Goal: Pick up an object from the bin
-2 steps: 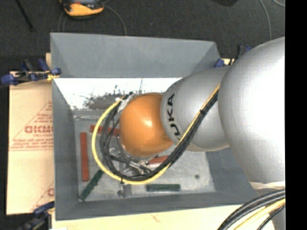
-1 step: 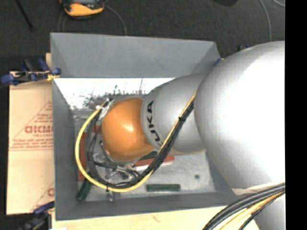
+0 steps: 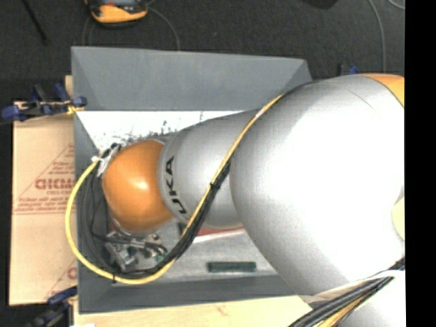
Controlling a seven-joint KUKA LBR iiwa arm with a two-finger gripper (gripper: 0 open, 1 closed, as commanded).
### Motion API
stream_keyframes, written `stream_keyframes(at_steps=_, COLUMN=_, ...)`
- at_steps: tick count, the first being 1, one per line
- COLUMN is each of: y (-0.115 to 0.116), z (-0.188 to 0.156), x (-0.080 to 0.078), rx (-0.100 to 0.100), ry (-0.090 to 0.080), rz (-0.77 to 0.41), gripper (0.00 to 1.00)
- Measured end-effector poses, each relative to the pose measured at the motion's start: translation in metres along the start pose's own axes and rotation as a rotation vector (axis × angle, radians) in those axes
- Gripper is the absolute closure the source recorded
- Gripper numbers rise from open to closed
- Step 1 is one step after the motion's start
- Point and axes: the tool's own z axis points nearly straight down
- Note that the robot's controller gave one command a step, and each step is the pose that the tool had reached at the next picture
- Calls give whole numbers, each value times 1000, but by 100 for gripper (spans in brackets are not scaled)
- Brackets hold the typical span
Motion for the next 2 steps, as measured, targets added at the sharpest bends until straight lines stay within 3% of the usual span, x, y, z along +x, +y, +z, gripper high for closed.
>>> stream_keyframes(at_steps=1, y=-1, z=0, x=1, rx=-2, ry=-4, rz=-18, gripper=100)
stream_keyframes(at_steps=2, y=-36, z=-242, x=29, rx=-15, ry=-29, rz=-102, gripper=100)
